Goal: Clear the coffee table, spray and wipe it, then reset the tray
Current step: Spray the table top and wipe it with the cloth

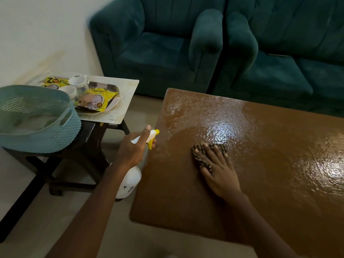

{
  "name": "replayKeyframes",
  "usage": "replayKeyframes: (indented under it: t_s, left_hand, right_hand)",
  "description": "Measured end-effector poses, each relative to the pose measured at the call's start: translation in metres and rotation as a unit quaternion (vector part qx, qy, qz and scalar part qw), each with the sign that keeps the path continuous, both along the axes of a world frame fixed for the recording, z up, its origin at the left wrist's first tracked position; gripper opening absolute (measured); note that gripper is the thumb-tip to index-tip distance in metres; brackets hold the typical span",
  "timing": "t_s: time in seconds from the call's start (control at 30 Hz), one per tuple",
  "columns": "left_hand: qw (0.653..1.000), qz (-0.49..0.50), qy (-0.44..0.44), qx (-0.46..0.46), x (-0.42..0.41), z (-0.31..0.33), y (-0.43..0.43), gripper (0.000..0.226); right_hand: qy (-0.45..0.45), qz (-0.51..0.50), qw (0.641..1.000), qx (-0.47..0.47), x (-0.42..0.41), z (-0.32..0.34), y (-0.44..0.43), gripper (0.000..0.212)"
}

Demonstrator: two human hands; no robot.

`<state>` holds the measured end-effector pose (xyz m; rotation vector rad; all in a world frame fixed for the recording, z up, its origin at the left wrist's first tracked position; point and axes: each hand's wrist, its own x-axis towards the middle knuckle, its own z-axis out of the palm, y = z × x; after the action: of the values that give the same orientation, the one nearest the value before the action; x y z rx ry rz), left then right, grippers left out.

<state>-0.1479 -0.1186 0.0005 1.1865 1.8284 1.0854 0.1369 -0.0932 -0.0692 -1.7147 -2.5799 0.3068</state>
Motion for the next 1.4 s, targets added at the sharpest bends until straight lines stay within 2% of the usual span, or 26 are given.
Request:
replayKeyframes:
  t_s: [0.1,0.2,0.47,0.8,1.0,1.17,1.27,1.4]
  left_hand:
    - [1.000,-0.005,0.012,-0.004,-0.004,-0.002,-0.004,0.055]
    - [0.999,0.023,-0.017,-0.017,-0.006,-0.006,-0.006,0.047]
    - [0.999,0.036,-0.010,-0.029,-0.023,-0.034,-0.016,0.045]
    - [0.998,0.051,-0.046,-0.009,-0.028,-0.040,-0.014,0.044]
    - [0.995,0.087,-0.058,-0.003,-0.036,-0.036,-0.016,0.042]
    - [0.989,0.140,-0.037,0.029,-0.050,-0.029,-0.024,0.041]
    - [0.986,0.158,-0.046,0.042,-0.061,-0.028,-0.025,0.046]
    - [0.986,0.149,-0.054,0.051,-0.065,-0.024,-0.016,0.045]
  right_hand:
    - [0.002,-0.060,0.998,-0.018,0.003,0.002,0.021,0.056]
    - [0.000,-0.070,0.997,-0.015,-0.009,0.000,0.032,0.059]
    - [-0.002,-0.060,0.998,-0.016,-0.019,-0.002,0.044,0.048]
    - [-0.003,-0.039,0.999,-0.020,-0.039,0.000,0.065,0.051]
    - [0.000,-0.023,1.000,-0.021,-0.087,0.000,0.091,0.053]
    - [0.019,0.057,0.998,-0.016,-0.149,0.002,0.084,0.055]
    - [0.020,0.140,0.990,-0.017,-0.165,0.002,0.052,0.065]
    - [0.017,0.238,0.971,-0.016,-0.150,-0.001,0.009,0.056]
